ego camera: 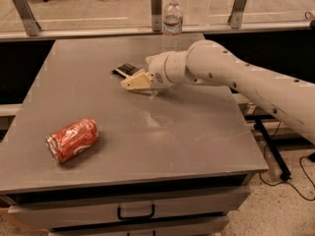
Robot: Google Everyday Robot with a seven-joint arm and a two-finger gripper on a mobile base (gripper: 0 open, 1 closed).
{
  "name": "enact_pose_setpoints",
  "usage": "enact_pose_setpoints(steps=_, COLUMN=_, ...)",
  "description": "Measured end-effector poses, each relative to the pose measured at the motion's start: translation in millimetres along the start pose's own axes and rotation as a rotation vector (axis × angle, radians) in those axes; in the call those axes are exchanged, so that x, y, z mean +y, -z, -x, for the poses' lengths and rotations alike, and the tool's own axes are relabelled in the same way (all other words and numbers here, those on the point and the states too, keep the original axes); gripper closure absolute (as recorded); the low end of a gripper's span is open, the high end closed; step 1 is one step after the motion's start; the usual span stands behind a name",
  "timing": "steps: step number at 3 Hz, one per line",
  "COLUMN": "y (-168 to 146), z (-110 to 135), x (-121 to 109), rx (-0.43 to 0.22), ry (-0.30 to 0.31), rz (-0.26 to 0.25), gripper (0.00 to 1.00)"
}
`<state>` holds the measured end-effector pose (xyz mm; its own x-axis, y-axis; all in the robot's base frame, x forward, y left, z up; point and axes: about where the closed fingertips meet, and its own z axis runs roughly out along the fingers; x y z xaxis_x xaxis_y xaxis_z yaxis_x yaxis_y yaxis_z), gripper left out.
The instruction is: Move rxbar chocolate near coke can
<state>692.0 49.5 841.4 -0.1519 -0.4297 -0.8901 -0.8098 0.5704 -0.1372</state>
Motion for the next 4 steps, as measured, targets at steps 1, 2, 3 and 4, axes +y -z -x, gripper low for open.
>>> enact_pose_setpoints(steps=1, y=-11.9, z=-7.4, x=2.6, rx=0.002, ry=-0.015, rz=0.033, gripper=0.30)
enact_pose_setpoints(steps=2, y=-11.2, z=-8.2, x=2.0, rx=0.002, ry=-0.014, rz=0.032, gripper=0.47)
enact_pose_setpoints(steps=3, y=-10.6, z=-7.2, x=1.8, rx=0.002, ry=-0.014, rz=0.032, gripper=0.71)
enact_pose_setpoints(steps=4, y=-10.3, z=-6.6, x=1.7, rx=0.002, ry=-0.013, rz=0.032, gripper=0.95)
